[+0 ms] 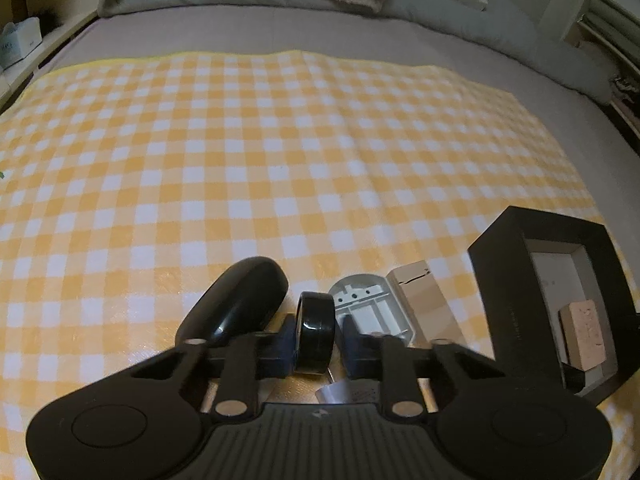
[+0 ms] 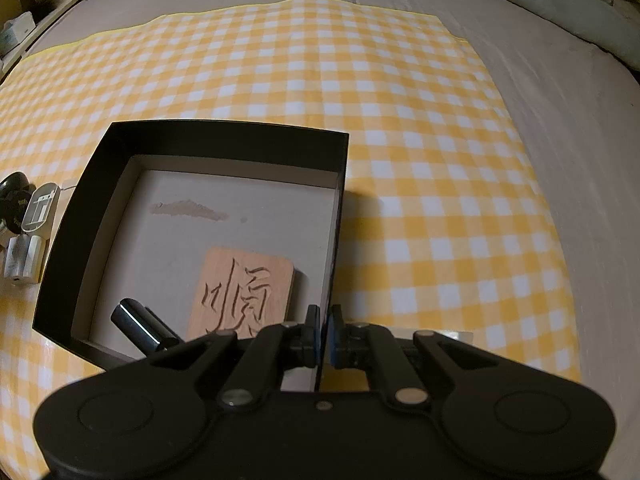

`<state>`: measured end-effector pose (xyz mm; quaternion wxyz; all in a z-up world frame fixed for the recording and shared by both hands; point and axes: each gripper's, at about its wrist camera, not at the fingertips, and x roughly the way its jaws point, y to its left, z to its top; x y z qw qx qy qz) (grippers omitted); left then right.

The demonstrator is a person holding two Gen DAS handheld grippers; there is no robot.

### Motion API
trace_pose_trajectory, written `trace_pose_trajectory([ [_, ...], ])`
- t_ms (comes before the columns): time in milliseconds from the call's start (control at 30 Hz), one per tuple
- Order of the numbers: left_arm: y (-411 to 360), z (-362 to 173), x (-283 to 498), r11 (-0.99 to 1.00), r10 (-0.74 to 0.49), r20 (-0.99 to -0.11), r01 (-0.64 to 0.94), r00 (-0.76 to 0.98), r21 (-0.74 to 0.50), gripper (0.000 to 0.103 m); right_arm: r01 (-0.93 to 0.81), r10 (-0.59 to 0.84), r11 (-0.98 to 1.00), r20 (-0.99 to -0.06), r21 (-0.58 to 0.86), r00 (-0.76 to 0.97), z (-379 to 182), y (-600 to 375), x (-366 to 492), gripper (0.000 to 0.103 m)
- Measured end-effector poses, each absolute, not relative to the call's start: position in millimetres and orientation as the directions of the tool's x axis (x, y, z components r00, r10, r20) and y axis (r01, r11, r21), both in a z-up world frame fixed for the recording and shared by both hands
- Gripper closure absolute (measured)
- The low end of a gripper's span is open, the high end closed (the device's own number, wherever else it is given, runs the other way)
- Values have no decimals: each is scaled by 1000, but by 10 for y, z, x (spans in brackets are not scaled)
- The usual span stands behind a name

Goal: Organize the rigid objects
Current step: 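Lift the black tin, carry it into the box and release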

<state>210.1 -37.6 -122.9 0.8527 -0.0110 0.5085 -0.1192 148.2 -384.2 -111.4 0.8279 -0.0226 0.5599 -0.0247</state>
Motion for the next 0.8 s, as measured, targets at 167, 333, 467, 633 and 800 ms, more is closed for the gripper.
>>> trace_pose_trajectory([
  [167,-379,-1253,2118,973,-200,-867,194,457,-122,84,15,-63,998,-926,-62,372,-1120,-3834,1488,98],
  [333,-301,-1043,2076,975,-220,-821,143,526,-170,84,11,-69,997,-927,-70,369,-1118,-3837,1487,98],
  [467,-307,-828,2018,959,-283,-772,144,569,-245,84,7,-75,997,-928,-78,365,-1115,-3801,1475,98],
  [633,-550,-700,1923,919,-392,-732,199,557,-341,84,6,-75,997,-928,-78,366,-1119,-3813,1485,98],
  [800,-1049,-682,1815,866,-501,-702,303,507,-399,84,3,-74,997,-927,-78,367,-1126,-3803,1491,98],
])
